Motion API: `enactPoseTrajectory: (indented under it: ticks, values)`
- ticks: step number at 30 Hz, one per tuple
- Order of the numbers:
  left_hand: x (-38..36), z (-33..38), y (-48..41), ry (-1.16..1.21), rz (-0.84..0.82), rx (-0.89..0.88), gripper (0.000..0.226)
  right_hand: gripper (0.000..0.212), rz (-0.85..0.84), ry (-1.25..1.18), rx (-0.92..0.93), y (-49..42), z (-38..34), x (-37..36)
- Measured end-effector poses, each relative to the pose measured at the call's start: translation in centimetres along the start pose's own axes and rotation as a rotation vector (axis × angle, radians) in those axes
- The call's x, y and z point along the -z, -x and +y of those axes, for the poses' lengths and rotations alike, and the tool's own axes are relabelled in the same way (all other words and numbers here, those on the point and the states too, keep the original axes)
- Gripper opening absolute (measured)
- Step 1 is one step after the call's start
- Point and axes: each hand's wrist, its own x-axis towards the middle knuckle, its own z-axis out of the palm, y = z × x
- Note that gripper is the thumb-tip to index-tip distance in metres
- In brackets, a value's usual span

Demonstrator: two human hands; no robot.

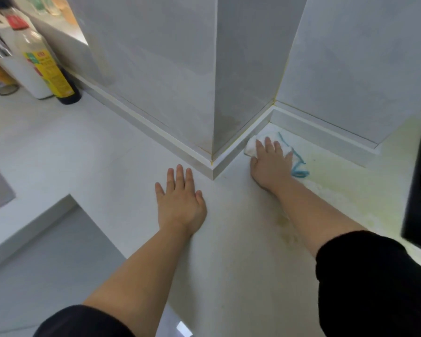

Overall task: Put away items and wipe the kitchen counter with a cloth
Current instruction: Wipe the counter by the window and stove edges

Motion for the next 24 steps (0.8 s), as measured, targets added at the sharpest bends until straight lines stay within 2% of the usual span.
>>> enactPoseTrajectory:
  ticks: [3,6,8,10,12,14,16,19,21,24]
  values:
    - [0.0,0.0,-0.1,0.014,-0.002,0.005,0.061,0.057,0.013,-0.010,0.163,4.4,-2.1,-0.6]
    - [0.1,0.1,-0.2,0.025,-0.001,0.013,0.061,0.065,-0.069,-0.094,0.544,10.8,-2.6,-1.3]
    - [0.1,0.1,-0.1,0.032,-0.002,0.010,0.061,0.070,-0.134,-0.149,0.697,12.4,-0.9,-1.1]
    - [0.2,0.1,-0.1,0.027,-0.004,0.007,0.061,0.068,-0.102,-0.077,0.681,10.0,1.7,-0.8]
    - [0.2,0.0,-0.2,0.020,-0.012,0.005,0.061,0.066,-0.030,0.052,0.477,5.7,3.8,-0.3]
    - [0.2,0.0,-0.2,0.017,-0.013,0.003,0.061,0.053,-0.008,0.104,0.223,2.0,4.0,0.3]
    - [0.2,0.0,-0.3,0.019,-0.013,-0.008,0.061,0.050,0.011,0.074,0.123,1.1,2.4,-0.1]
    - [0.1,-0.2,-0.3,0.021,-0.012,-0.013,0.061,0.052,-0.015,0.030,0.197,4.8,-0.1,-1.0]
    - [0.1,0.0,-0.1,0.053,-0.012,-0.017,0.062,0.055,-0.006,0.051,0.399,10.3,0.6,-1.6]
    - [0.5,-0.1,0.2,0.150,0.040,-0.034,0.064,0.048,0.026,0.064,0.653,17.9,4.8,-2.6]
